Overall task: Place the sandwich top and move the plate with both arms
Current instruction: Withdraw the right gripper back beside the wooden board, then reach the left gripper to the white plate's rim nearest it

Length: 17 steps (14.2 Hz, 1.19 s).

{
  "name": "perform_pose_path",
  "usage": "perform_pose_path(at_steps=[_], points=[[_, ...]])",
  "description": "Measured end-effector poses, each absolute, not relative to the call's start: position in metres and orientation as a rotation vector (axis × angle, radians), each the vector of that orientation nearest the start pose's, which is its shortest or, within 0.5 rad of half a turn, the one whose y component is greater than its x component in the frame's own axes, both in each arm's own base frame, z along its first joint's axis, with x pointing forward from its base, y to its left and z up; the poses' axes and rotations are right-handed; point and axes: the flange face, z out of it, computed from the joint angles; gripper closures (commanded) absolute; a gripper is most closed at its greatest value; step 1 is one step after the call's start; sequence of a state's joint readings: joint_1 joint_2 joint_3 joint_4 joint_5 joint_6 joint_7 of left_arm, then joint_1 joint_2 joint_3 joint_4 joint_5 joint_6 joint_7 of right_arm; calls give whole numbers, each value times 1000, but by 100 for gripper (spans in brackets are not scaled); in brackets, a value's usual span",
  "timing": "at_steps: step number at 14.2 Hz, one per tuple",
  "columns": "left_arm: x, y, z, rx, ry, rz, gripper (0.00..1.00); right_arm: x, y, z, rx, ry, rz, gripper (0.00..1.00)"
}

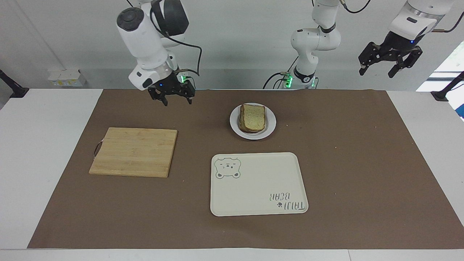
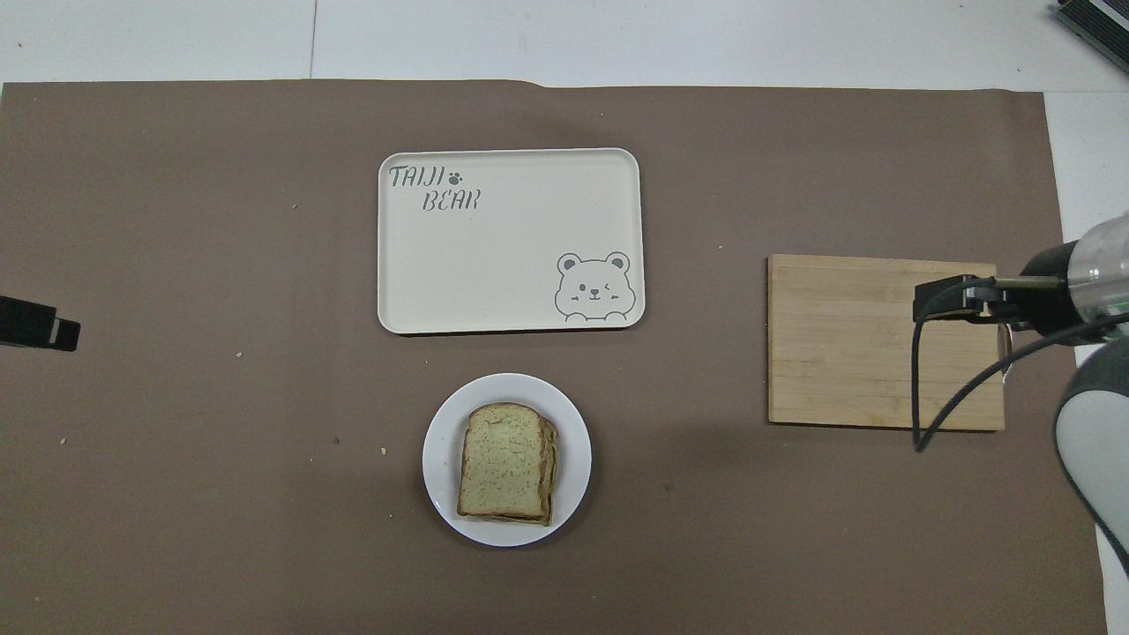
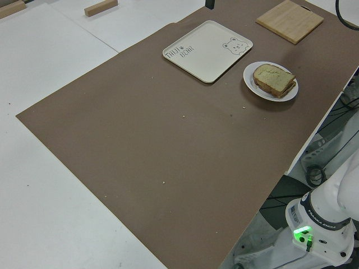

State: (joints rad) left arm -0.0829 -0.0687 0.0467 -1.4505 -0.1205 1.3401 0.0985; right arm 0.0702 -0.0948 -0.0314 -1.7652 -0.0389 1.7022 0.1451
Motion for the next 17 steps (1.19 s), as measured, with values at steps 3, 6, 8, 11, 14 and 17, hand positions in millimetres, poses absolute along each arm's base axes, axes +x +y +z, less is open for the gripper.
perform_pose_path(at_steps=[3,6,8,11,14,17], points=[[486,-39,679,-3335,274,61,0,541,10,605,-3199,117,-90,0],[479,-49,627,-3460,230,18,0,548,2,605,-3200,142,-89,0],[478,-60,578,-3540,206,45,0,549,-12,604,-3198,181,-83,0],[473,-84,516,-3637,209,62,0,548,-11,606,-3200,176,-81,0],[460,-100,464,-3755,256,53,0,535,-7,635,-3199,169,-103,0],[446,-99,415,-3861,308,59,0,512,-4,670,-3194,164,-157,0]])
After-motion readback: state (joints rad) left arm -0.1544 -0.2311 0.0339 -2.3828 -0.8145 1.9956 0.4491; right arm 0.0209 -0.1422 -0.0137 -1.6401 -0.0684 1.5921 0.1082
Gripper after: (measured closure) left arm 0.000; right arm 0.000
